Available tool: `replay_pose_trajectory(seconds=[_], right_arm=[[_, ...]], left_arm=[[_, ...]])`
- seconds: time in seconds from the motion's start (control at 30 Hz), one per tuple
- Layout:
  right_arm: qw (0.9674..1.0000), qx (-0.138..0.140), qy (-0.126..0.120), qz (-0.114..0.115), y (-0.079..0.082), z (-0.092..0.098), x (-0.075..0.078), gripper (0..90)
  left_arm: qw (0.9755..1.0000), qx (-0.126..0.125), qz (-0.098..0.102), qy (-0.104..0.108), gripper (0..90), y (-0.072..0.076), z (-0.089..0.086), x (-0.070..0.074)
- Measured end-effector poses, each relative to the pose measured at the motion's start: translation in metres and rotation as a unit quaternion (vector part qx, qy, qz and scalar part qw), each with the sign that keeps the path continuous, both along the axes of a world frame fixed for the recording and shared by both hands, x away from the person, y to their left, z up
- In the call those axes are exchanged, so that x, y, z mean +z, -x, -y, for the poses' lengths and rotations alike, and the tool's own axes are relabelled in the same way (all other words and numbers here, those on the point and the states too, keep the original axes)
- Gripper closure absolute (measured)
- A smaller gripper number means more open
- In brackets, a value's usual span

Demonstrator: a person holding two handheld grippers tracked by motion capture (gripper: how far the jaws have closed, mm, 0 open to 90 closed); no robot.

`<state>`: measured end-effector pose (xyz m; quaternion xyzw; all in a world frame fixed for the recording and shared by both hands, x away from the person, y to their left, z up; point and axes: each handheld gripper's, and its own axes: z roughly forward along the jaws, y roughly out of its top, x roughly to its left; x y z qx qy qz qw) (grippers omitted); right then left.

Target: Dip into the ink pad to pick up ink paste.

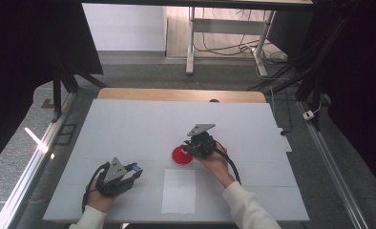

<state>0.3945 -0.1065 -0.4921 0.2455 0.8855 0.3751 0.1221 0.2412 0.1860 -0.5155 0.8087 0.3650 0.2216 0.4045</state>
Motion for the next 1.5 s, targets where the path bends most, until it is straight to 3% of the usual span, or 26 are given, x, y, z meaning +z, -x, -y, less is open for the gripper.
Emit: replay_pose_trajectory(seconds=[0.27, 0.47, 0.7, 1.5], right_arm=[[0.9999, -0.002, -0.006, 0.012, 0.004, 0.002, 0.003, 75.6], [0.9994, -0.004, -0.034, -0.006, 0.002, 0.007, 0.003, 75.6], [0.9988, -0.003, -0.048, 0.004, 0.006, 0.011, 0.011, 75.6], [0.9949, 0.01, -0.101, -0.001, 0.021, 0.022, 0.028, 75.6]], left_arm=[[1.0, 0.001, 0.001, 0.0, 64.7, 0.0, -0.001, 0.0], [1.0, 0.001, 0.002, 0.0, 64.7, 0.001, -0.001, 0.0], [1.0, 0.001, 0.002, 0.0, 64.7, 0.0, -0.001, 0.0], [1.0, 0.003, 0.001, 0.001, 64.7, -0.001, -0.002, 0.0]])
